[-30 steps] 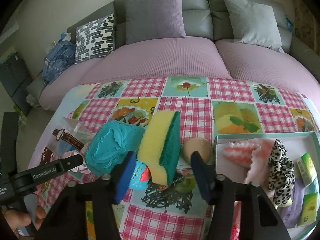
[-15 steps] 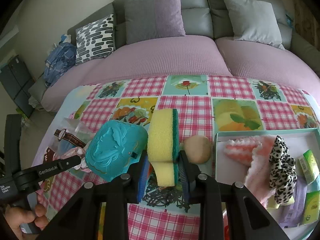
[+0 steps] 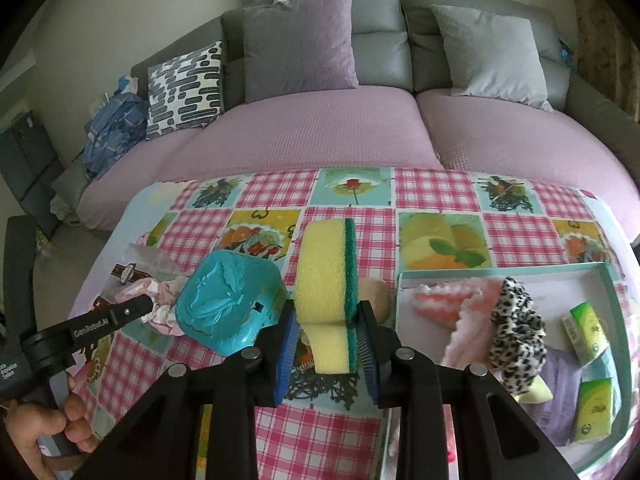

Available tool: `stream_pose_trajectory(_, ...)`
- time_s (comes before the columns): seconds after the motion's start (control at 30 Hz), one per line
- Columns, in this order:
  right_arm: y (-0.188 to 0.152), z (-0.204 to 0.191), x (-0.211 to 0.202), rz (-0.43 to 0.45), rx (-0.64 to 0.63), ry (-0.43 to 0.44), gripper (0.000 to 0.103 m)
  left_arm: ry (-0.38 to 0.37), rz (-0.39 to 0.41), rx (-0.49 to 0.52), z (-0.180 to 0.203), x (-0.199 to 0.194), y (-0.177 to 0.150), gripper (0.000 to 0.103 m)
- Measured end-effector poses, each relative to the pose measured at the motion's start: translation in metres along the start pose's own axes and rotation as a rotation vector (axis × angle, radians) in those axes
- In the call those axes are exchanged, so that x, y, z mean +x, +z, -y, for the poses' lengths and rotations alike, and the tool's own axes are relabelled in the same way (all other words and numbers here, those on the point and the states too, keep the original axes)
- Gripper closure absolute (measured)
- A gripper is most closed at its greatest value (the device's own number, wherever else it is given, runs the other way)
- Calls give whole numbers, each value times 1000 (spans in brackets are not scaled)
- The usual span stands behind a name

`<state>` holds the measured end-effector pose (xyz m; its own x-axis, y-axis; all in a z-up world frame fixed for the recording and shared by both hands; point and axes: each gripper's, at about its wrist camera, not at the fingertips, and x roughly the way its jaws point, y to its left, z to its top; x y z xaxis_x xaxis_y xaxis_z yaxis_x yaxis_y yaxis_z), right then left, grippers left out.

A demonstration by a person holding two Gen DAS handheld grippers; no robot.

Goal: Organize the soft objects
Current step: 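Grasp the pink scrunchie with the left tool while the right tool grasps the yellow sponge, then carry the pink scrunchie with the left tool while the right tool carries the sponge over the tray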

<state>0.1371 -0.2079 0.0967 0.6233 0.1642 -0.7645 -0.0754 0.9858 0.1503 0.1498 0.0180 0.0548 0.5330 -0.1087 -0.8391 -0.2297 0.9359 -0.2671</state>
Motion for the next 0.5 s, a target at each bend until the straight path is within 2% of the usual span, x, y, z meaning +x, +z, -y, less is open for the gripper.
stream_pose_trajectory(0.5, -3, 18, -26, 7, 22, -9, 72, 23, 133, 58, 15, -50, 4, 93)
